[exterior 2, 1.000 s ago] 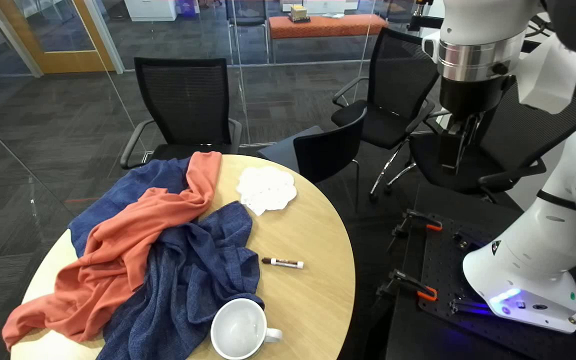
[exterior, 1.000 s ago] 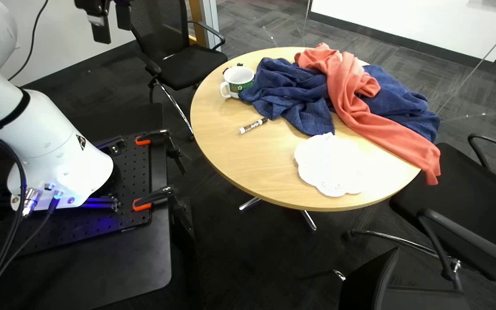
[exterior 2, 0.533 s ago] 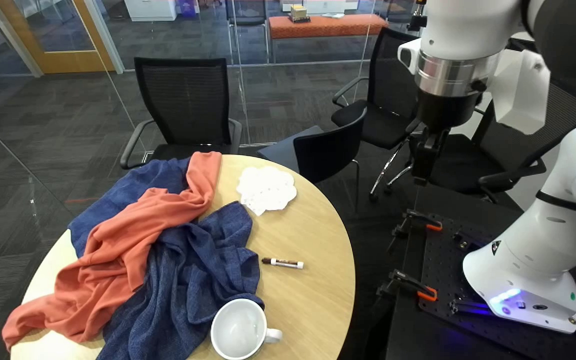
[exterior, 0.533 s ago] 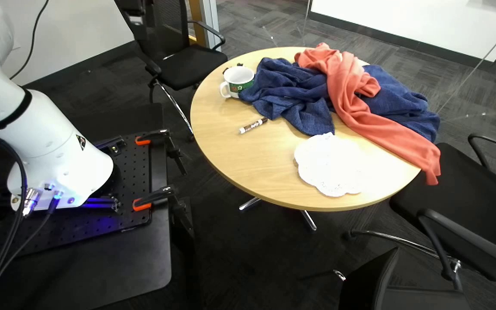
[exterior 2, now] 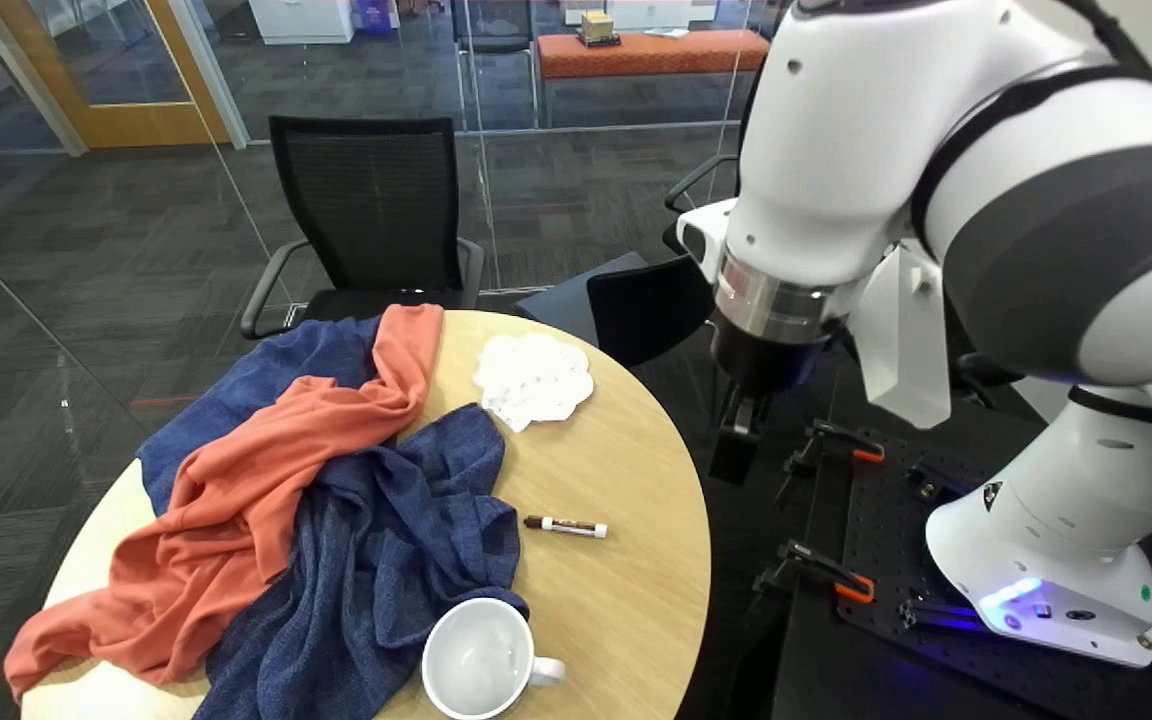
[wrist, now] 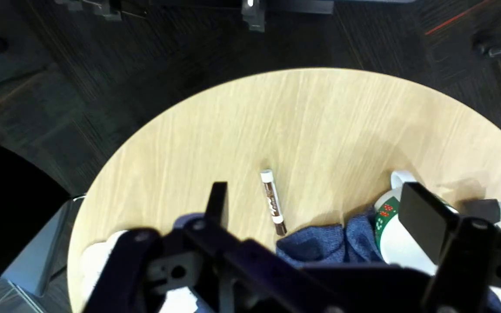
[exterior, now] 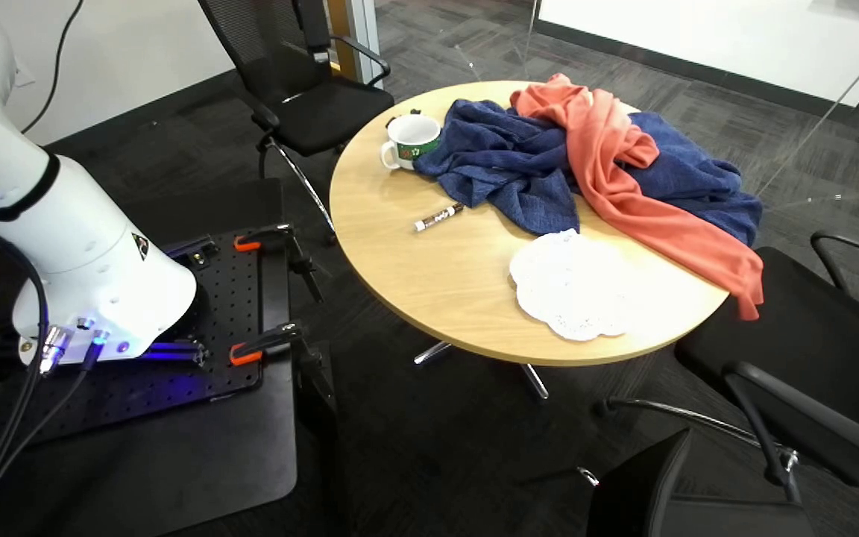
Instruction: Put the cup on the right side of the marker
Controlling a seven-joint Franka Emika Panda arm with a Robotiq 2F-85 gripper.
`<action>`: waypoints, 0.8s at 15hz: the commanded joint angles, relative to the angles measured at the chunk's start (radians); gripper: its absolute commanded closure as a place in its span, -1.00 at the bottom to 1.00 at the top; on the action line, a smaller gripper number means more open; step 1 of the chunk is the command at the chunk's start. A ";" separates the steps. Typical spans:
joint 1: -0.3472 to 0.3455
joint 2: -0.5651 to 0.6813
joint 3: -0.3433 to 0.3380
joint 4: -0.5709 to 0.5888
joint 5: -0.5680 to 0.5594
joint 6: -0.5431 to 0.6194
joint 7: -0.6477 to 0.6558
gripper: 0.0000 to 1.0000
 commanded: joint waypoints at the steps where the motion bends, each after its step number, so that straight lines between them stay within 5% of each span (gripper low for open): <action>1: 0.042 0.153 0.030 0.040 0.019 0.133 0.027 -1.00; 5: 0.078 0.266 0.038 0.060 0.032 0.291 0.026 -1.00; 12: 0.078 0.229 0.024 0.029 0.005 0.265 0.007 -1.00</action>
